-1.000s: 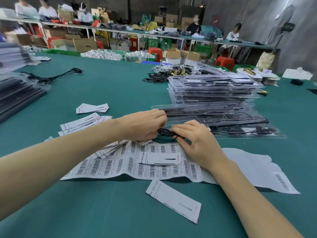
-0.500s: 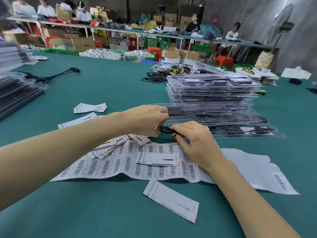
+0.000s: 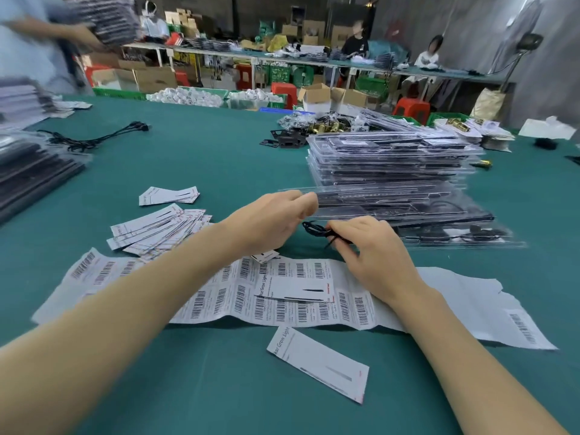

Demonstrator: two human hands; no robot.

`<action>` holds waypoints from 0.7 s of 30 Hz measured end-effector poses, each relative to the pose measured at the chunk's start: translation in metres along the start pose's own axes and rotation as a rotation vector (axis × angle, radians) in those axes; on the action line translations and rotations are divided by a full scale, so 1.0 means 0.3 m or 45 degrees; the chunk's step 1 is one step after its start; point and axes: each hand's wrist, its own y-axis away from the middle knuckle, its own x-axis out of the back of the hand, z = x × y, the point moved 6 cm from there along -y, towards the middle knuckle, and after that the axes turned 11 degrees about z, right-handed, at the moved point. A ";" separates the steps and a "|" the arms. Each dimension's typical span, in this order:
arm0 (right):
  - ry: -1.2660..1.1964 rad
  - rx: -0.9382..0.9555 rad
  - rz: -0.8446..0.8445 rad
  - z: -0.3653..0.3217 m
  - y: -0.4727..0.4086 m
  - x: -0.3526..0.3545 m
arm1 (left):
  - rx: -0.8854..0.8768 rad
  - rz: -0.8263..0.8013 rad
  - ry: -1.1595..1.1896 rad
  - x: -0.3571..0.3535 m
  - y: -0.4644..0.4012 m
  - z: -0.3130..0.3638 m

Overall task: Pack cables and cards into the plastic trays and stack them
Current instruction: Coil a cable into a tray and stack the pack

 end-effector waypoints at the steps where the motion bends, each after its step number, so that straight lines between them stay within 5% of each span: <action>1: -0.004 -0.004 0.000 -0.003 0.000 0.000 | 0.036 0.041 0.020 -0.001 0.007 -0.002; 11: -0.085 -0.042 0.016 -0.022 -0.017 -0.002 | 0.118 0.360 0.052 -0.003 0.097 0.005; 21: -0.040 -0.084 -0.242 0.005 -0.054 -0.008 | 0.089 0.365 0.011 0.002 0.093 0.027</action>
